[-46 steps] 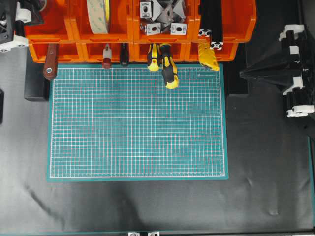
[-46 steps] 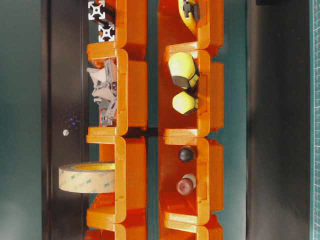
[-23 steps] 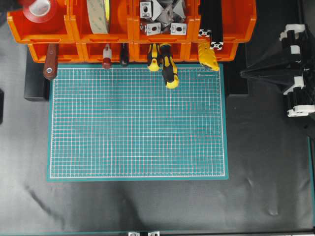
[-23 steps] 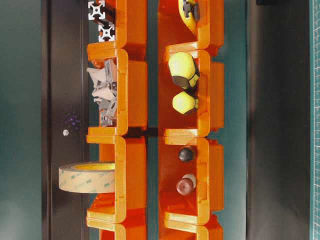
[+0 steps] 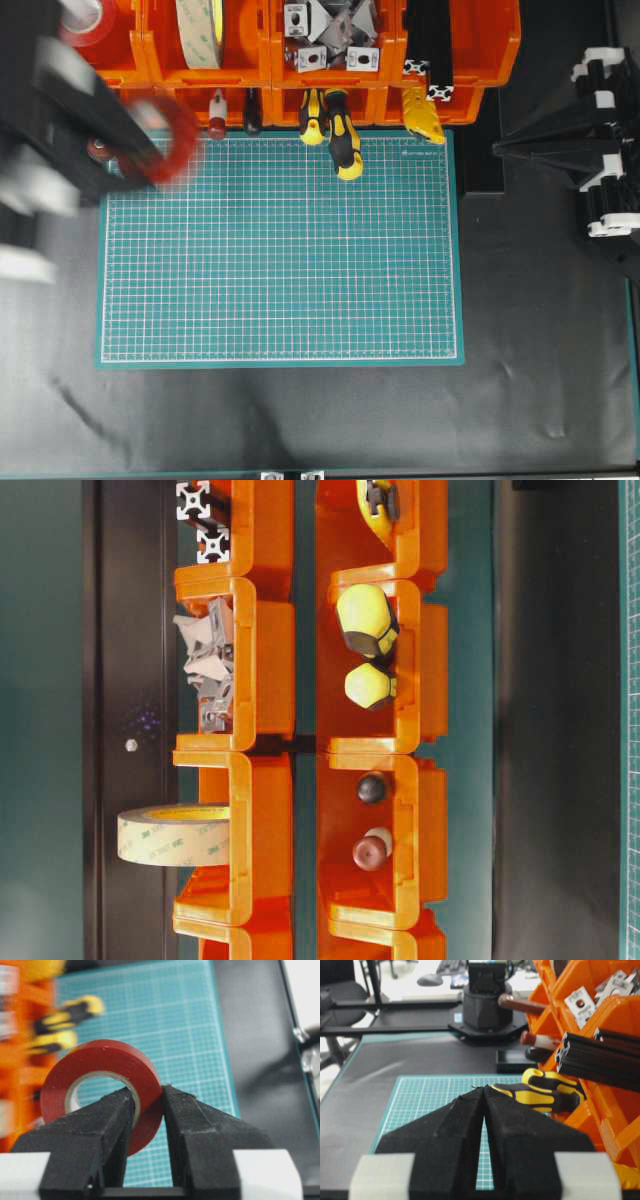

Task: Pick vinyl tape from container rack with left arm.
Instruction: 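Lift the red tape roll out of the bin with the left gripper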

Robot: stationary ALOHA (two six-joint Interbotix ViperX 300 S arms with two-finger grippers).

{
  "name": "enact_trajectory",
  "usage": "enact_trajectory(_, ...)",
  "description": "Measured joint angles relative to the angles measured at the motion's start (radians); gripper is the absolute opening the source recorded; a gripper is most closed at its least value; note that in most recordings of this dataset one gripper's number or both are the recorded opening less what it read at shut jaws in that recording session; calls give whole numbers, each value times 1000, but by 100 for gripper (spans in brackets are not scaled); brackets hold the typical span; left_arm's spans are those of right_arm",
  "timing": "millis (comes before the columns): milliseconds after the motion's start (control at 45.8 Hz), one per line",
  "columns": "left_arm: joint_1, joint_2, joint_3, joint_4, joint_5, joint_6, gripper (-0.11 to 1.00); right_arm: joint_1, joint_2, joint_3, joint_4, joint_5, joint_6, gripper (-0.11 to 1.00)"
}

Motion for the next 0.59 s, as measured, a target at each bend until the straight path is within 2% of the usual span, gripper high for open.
enact_trajectory(262,-48,138,193,0,-219,-5,18,-2,-11,-3,0,0,2,-1)
enact_trajectory(590,-44,298,328,0,-301,5,18,0,-12,-5,0,0,0,-1)
